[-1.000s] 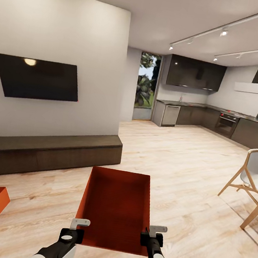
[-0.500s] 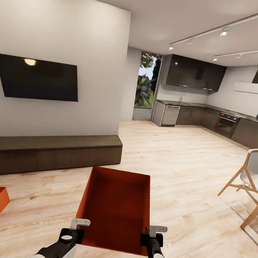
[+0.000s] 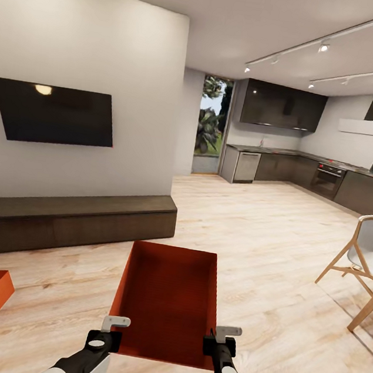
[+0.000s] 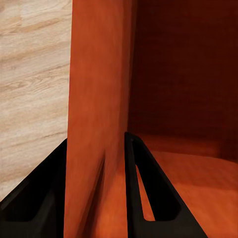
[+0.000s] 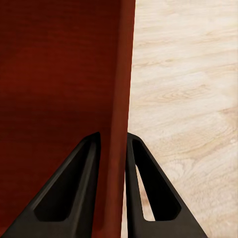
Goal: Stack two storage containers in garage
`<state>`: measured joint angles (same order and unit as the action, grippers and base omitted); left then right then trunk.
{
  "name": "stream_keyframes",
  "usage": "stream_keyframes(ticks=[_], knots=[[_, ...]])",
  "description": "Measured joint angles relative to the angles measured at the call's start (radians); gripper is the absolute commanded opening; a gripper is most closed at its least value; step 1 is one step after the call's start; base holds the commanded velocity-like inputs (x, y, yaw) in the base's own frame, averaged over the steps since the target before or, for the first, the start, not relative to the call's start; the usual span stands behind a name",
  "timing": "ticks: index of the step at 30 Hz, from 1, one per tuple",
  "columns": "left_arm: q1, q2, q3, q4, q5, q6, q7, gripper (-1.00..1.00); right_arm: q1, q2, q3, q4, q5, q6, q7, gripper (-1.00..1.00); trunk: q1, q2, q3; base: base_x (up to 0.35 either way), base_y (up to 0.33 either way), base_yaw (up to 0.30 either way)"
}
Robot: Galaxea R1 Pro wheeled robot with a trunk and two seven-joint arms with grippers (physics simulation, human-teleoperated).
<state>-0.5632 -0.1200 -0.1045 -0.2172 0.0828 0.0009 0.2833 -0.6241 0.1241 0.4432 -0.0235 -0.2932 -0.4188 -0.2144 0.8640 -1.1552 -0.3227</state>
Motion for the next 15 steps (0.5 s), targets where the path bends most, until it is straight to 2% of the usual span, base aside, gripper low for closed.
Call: stream_keyframes(ticks=[3, 15], knots=[[0.0, 0.0, 0.0, 0.0, 0.0, 0.0, 0.0, -1.0, 0.0, 0.001, 0.001, 0.001, -0.001, 0.0, -0.003, -1.0, 0.0, 0.0, 0.0, 0.0, 0.0, -0.164], [0.0, 0.0, 0.0, 0.0, -0.001, 0.0, 0.0, -1.0, 0.0, 0.001, 0.001, 0.001, -0.002, -0.001, -0.002, -1.0, 0.0, 0.0, 0.001, 0.0, 0.0, -0.281]])
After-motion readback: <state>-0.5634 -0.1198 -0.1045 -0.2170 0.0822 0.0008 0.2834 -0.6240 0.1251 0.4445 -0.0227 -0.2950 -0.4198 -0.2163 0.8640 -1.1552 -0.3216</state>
